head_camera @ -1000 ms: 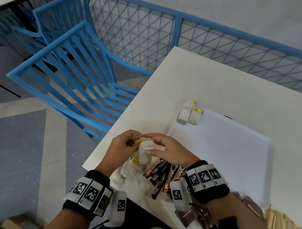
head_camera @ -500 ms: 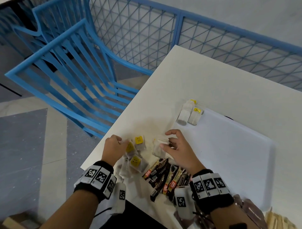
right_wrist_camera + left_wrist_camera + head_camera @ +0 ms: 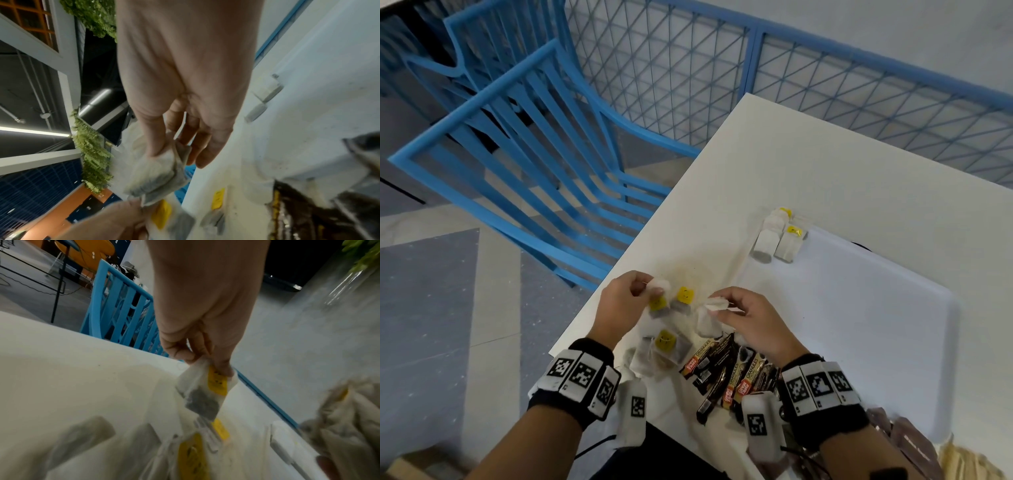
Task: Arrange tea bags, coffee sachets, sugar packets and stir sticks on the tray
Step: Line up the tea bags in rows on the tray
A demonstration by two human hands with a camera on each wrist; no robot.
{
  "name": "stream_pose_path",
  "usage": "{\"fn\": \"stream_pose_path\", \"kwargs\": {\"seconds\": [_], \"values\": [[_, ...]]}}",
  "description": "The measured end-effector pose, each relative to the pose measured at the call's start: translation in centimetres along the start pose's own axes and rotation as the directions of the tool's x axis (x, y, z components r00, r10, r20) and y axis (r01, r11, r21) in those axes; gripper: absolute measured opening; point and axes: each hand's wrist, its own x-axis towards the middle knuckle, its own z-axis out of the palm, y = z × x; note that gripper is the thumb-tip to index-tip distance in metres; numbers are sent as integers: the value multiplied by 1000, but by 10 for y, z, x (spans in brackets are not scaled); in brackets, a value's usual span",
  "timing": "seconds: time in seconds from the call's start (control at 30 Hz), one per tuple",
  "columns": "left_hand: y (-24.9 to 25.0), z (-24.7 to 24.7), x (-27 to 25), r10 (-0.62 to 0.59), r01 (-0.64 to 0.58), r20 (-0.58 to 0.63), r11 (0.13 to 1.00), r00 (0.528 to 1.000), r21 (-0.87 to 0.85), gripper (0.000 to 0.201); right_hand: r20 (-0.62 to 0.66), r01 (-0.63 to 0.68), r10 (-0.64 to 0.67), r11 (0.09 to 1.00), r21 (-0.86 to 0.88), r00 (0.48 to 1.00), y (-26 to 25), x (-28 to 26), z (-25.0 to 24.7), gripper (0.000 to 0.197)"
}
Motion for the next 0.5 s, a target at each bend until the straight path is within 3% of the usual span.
{"fn": "stream_pose_path", "kwargs": {"seconds": [0.2, 0.3, 0.4, 0.5], "values": [[30, 0, -20, 188, -148, 134, 953, 973, -264, 9, 146, 130, -125, 991, -31, 981, -13, 8, 21, 22], [42, 7, -26, 220, -157, 173, 934, 960, -320, 10, 74, 177, -172, 982, -71, 982, -13, 10, 25, 21], [44, 12, -23, 201, -168, 113, 953, 973, -252, 26, -23, 108, -109, 993, -49, 994, -9, 9, 16, 23], [32, 16, -11, 140, -139, 25, 990, 990, -20, 17, -117, 50, -47, 999, 19, 992, -2, 4, 1, 22]]}}
